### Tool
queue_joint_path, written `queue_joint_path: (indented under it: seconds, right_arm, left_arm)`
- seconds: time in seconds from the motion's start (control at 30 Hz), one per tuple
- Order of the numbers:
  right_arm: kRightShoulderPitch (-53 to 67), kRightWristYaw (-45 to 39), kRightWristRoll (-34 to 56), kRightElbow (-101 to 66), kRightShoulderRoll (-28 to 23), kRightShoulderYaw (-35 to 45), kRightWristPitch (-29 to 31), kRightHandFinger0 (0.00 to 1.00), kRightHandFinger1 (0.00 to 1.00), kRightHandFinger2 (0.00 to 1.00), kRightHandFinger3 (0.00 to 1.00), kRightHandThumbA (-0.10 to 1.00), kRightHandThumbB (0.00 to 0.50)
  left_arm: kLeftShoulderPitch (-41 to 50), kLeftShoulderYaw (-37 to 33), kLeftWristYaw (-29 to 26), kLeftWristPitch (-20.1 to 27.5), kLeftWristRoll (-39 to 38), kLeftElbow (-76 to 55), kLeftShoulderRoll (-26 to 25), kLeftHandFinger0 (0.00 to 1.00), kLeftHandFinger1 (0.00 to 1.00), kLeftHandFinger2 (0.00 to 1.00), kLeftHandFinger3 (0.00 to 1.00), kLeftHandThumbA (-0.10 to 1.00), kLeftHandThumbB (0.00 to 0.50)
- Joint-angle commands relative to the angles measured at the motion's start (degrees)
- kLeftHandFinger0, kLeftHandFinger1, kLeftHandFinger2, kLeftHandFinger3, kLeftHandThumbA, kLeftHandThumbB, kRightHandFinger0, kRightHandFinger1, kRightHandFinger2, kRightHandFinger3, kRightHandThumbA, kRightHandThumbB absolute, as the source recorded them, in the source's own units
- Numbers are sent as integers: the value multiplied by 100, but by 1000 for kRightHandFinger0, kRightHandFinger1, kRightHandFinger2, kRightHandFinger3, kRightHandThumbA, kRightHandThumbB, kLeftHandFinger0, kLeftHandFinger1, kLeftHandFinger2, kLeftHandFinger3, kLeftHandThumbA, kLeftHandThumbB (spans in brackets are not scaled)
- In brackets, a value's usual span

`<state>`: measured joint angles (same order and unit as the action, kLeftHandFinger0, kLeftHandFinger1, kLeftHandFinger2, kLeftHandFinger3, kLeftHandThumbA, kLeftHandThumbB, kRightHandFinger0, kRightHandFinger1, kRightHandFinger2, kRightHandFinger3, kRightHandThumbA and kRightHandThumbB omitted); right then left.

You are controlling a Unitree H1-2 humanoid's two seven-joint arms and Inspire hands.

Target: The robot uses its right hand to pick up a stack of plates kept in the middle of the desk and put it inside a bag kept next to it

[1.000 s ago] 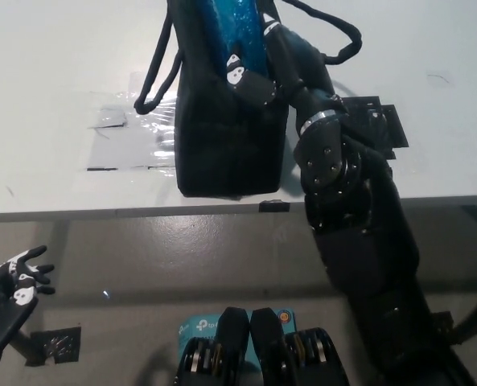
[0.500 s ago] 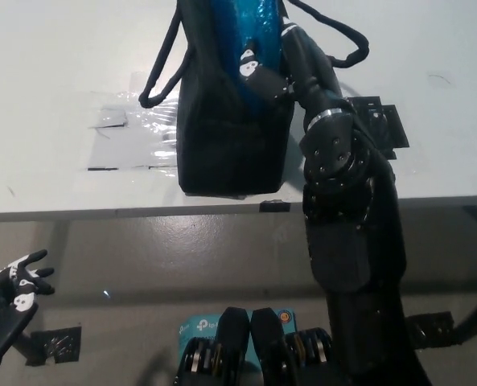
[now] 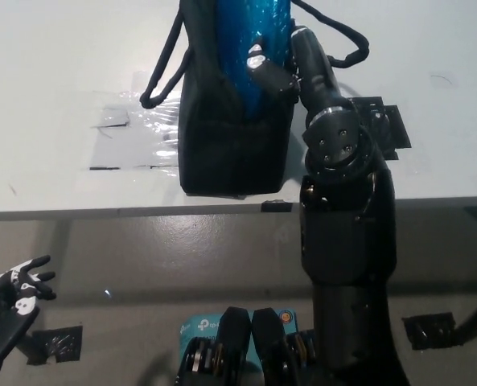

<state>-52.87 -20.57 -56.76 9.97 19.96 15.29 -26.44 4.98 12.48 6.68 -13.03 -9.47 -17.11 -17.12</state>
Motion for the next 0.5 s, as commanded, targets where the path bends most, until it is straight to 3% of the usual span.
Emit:
queue_joint_path:
  seconds: [0.0,0.03,0.07,0.1,0.17,0.2,0.23,0.27,0.3,0.47]
  right_arm:
    - [-143,-414,-401,-244,-85,-516,-49,248,427,635,1000,461,180]
    - [-124,-614,-597,-259,-228,-775,-49,516,746,975,1000,564,180]
    - [-116,-625,-722,-277,-282,-912,-49,757,1000,1000,1000,576,231]
    - [-108,-640,-906,-317,-383,-1159,-49,1000,1000,1000,1000,592,252]
    - [-101,-669,-919,-334,-420,-1224,-49,1000,1000,1000,1000,600,261]
    - [-123,-746,-1211,-335,-486,-1381,-49,1000,1000,1000,1000,694,329]
    - [-157,-843,-1685,-372,-554,-1581,-49,1000,1000,1000,1000,790,428]
    - [-159,-863,-1736,-380,-560,-1599,-49,1000,1000,1000,1000,800,433]
    - [-164,-897,-1888,-436,-581,-1666,-49,1000,1000,1000,1000,850,482]
    - [-179,-903,-2456,-645,-657,-1901,-49,1000,1000,1000,1000,949,500]
  left_arm:
    - [-27,-33,93,176,26,-62,-122,624,738,796,1000,-100,424]
    - [-28,-34,70,123,46,-74,-119,631,745,806,1000,-100,424]
    - [-28,-40,68,134,61,-73,-122,621,738,805,1000,-100,426]
    - [-29,-48,70,159,78,-65,-127,617,737,804,1000,-100,426]
    - [-29,-49,70,158,79,-63,-128,616,737,803,1000,-100,425]
    - [-30,-48,73,135,68,-67,-128,628,746,805,1000,-100,431]
    - [-34,-39,65,68,43,-86,-119,631,747,805,1000,-100,432]
    - [-34,-38,64,61,42,-88,-118,634,747,805,1000,-100,432]
    - [-34,-38,74,84,34,-81,-118,637,747,802,1000,-100,431]
    - [4,-38,90,121,55,-52,-137,636,736,791,1000,-100,434]
